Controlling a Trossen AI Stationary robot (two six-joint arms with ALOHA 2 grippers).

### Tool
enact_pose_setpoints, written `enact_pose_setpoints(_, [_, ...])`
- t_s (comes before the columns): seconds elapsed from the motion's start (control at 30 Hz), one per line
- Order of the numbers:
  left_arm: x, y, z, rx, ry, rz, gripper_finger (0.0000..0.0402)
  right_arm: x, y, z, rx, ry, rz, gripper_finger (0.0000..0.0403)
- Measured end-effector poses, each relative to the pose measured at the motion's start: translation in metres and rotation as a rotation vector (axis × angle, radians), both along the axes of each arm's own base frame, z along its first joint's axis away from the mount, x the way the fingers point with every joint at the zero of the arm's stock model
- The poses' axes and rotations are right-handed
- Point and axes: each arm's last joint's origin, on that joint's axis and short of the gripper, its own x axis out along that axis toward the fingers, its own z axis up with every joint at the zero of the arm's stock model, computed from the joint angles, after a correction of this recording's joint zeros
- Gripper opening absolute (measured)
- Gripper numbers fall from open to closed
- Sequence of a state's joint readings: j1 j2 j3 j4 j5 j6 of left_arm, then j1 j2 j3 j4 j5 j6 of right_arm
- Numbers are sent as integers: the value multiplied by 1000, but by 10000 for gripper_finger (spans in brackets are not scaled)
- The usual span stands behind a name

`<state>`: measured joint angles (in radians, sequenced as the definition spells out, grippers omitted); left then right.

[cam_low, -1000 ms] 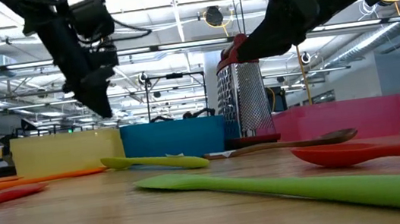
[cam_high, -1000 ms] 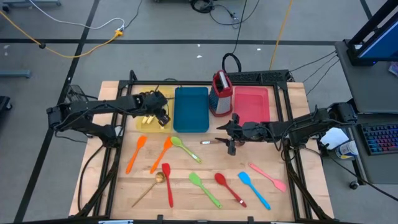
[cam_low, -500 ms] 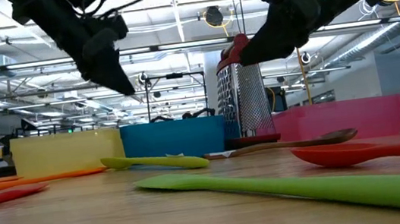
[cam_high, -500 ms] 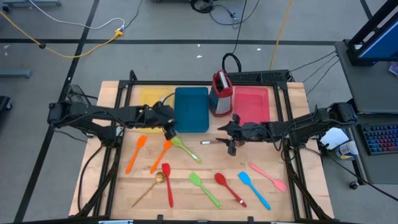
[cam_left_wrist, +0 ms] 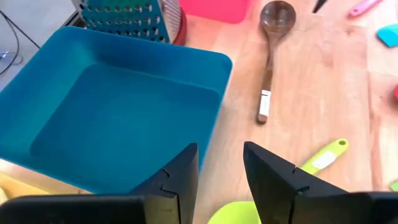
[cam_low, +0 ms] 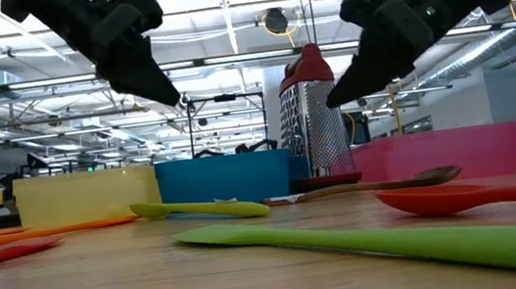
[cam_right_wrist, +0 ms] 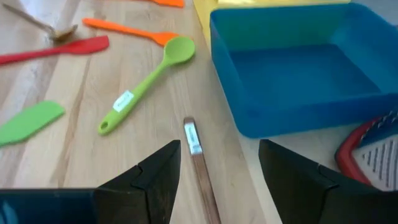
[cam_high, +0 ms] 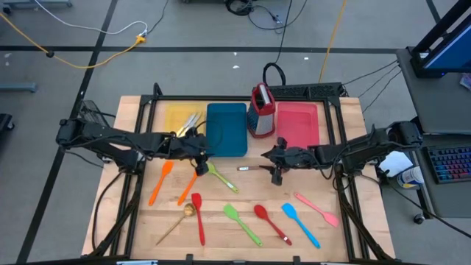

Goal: Pick & Place Kitchen Items
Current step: Put the wooden serving spoon into the blue bin

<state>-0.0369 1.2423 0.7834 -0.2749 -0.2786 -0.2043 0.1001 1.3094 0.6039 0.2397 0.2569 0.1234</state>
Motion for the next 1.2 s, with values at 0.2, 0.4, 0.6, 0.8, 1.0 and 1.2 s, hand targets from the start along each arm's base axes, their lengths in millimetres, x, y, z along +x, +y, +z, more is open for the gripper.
enact_pose_setpoints(0.2, [0,-3,0,0,-1,-10,131,-7,0,-18,9,5,23,210])
enact_pose_setpoints(0.4, [3,-3,4,-2,-55,-9,131,10,2,-22,44,42,35,210])
enact_pose_setpoints(0.6, [6,-2,7,34,-84,-37,131,40,3,-24,40,199,44,210])
enact_pose_setpoints(0.8, [6,-2,7,33,-85,-37,131,53,-10,-44,40,400,-15,210])
enact_pose_setpoints(1.0, [5,-3,6,33,-74,-39,131,57,-20,-61,86,446,-28,210])
enact_pose_setpoints(1.2, [5,-3,6,34,-73,-39,131,57,-22,-61,81,452,-17,199])
